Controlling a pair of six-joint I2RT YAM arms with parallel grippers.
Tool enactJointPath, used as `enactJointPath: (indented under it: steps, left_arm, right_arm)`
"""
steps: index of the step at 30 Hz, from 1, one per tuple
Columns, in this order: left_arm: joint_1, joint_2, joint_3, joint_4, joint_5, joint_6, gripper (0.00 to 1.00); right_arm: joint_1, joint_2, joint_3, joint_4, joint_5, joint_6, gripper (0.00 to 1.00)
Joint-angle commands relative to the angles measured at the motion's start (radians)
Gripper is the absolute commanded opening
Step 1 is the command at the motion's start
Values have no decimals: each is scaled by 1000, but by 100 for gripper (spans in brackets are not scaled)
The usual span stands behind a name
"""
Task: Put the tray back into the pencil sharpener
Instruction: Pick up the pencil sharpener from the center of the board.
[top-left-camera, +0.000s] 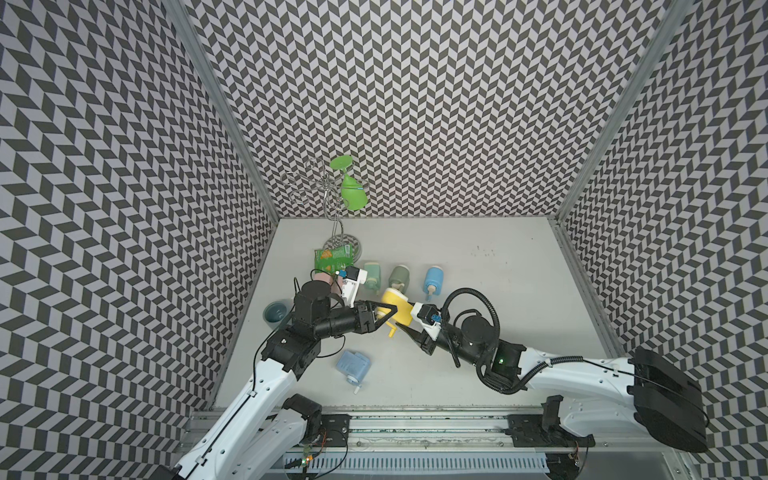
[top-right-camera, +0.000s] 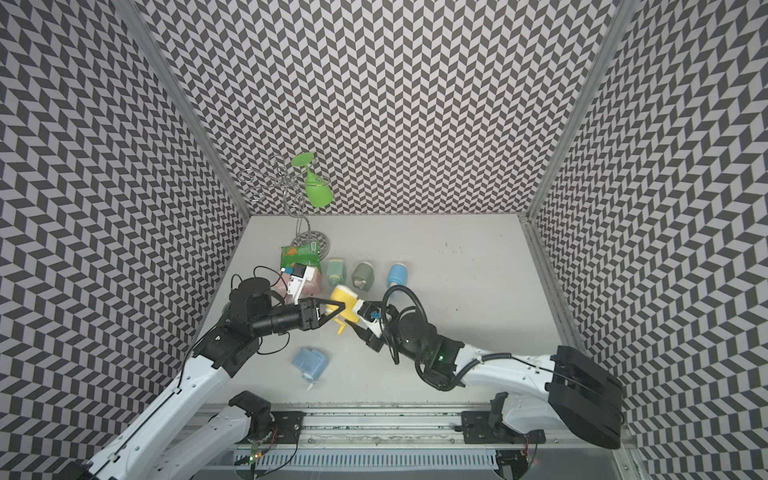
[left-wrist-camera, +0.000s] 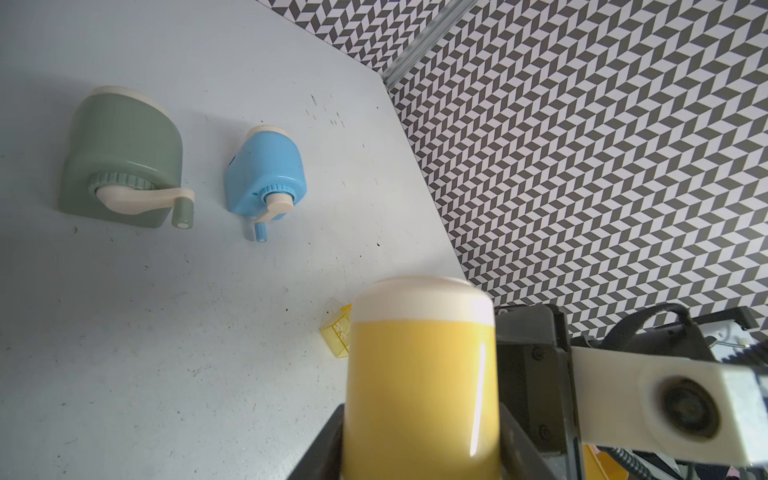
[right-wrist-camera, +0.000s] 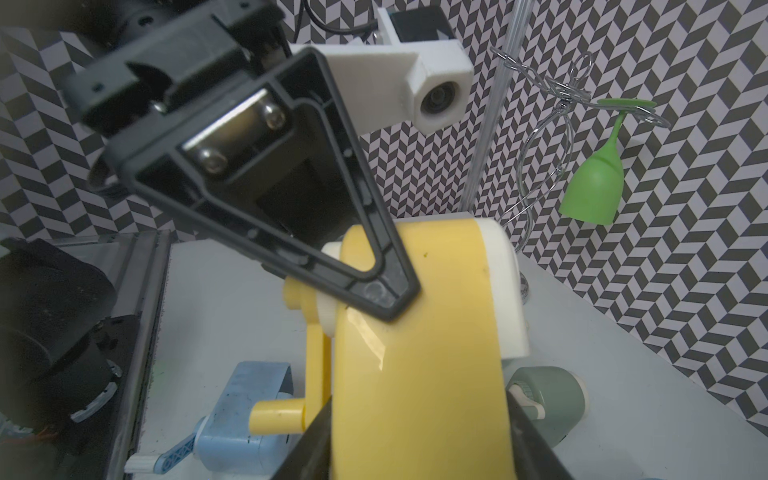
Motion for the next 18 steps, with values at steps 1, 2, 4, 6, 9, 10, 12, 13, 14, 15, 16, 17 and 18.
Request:
enactJointPath:
  steps: [1, 2, 4, 6, 9, 10, 12, 13, 14, 15, 16, 17, 18]
  left_arm:
    - [-15, 1, -2, 27, 49, 17, 41]
    - [-13, 2, -2, 24, 45, 23, 37]
    - [-12, 3, 0, 21, 33, 38, 30]
    - [-14, -1, 2, 19, 7, 62, 26]
    - [-13, -6, 3, 22, -44, 109, 16]
    - [-14, -5, 2, 22, -63, 129, 12]
    - [-14, -2, 1, 28, -94, 164, 3]
    - [-15, 3, 0, 31, -111, 185, 0]
    - [-15, 7, -1, 36, -126, 207, 0]
    - [-14, 13, -1, 38, -140, 228, 0]
    - [-14, 19, -1, 36, -159, 252, 0]
    - [-14, 25, 1, 33, -174, 310, 0]
    - [-16, 28, 0, 35, -186, 349, 0]
  right_arm:
    - [-1, 19, 46, 83, 0, -11, 24]
    - [-1, 20, 48, 81, 2, -11, 26]
    - [0, 18, 49, 69, 11, -2, 32]
    - [0, 14, 58, 40, 28, 16, 46]
    - [0, -1, 65, -11, 54, 49, 67]
    - [-1, -12, 61, -26, 61, 58, 73]
    - [-1, -39, 50, -55, 66, 75, 84]
    - [-1, -58, 42, -71, 70, 84, 88]
    - [-1, -82, 34, -92, 72, 93, 91]
    - [-2, -102, 27, -115, 77, 103, 93]
    - [-3, -130, 19, -148, 84, 121, 93]
    - [-9, -162, 9, -187, 91, 146, 93]
    - [-17, -190, 2, -226, 98, 178, 93]
